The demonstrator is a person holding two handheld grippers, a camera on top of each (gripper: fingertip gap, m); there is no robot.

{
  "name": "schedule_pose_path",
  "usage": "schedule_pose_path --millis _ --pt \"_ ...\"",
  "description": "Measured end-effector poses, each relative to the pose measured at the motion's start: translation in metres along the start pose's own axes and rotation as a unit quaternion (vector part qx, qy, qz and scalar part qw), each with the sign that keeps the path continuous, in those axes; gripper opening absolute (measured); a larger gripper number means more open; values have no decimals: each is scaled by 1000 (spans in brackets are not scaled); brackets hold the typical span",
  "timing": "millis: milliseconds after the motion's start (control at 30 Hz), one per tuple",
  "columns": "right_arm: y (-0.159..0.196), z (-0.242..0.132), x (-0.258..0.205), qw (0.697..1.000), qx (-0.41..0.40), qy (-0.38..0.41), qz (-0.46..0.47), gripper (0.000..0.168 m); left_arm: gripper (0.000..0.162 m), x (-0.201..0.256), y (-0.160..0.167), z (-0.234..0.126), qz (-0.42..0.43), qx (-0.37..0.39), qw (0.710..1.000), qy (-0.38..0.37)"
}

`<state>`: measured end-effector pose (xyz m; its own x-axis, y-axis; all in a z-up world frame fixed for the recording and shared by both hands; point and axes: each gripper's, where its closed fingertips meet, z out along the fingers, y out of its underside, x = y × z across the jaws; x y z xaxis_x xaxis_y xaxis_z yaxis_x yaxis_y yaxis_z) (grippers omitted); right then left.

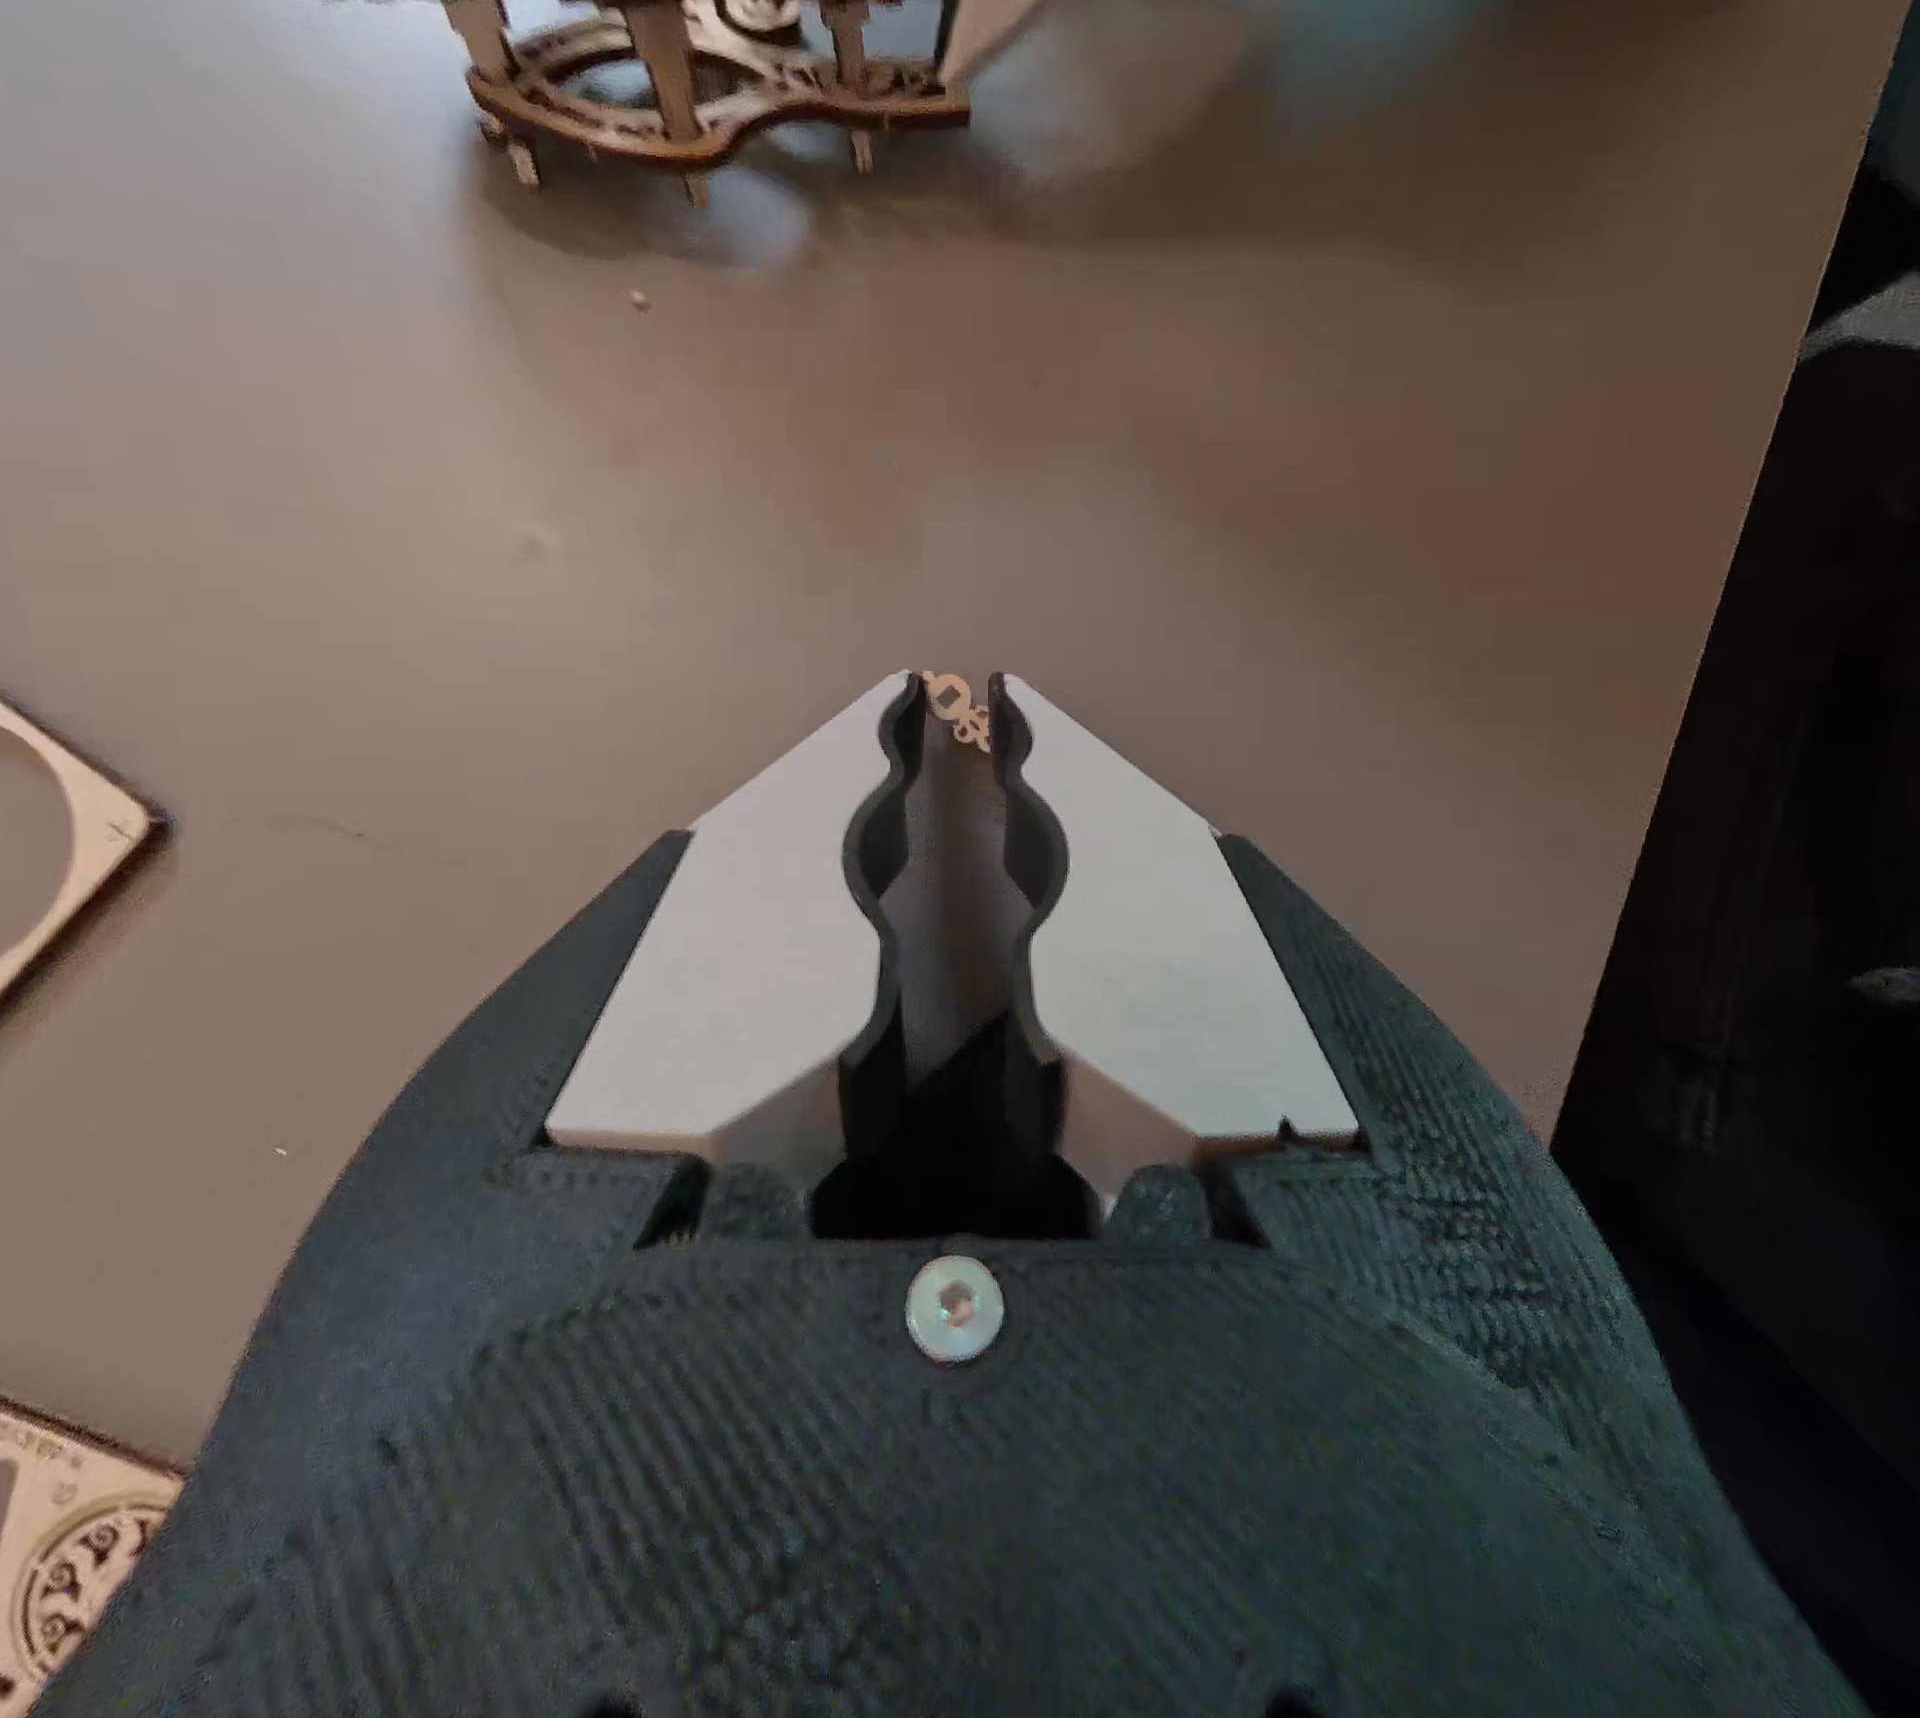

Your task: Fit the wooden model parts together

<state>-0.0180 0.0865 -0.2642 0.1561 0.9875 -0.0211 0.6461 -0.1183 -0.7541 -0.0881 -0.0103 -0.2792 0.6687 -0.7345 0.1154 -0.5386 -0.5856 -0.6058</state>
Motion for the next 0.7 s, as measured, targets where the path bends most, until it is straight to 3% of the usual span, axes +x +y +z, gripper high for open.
schedule_pose_path --millis 267,400,533,700 --pt "-7 1 -30 998 6 -14 -55 43 11 -34 -58 -15 -60 153 986 10" --pt "-4 -1 -41 990 8 -29 -137 42 11 -41 -76 -21 -40 180 982 45" --pt "5 -9 -57 963 22 -71 -258 42 11 -37 -78 -24 46 141 985 89" --pt "6 -18 -64 937 34 -116 -326 42 11 -16 -68 -23 170 53 967 185"
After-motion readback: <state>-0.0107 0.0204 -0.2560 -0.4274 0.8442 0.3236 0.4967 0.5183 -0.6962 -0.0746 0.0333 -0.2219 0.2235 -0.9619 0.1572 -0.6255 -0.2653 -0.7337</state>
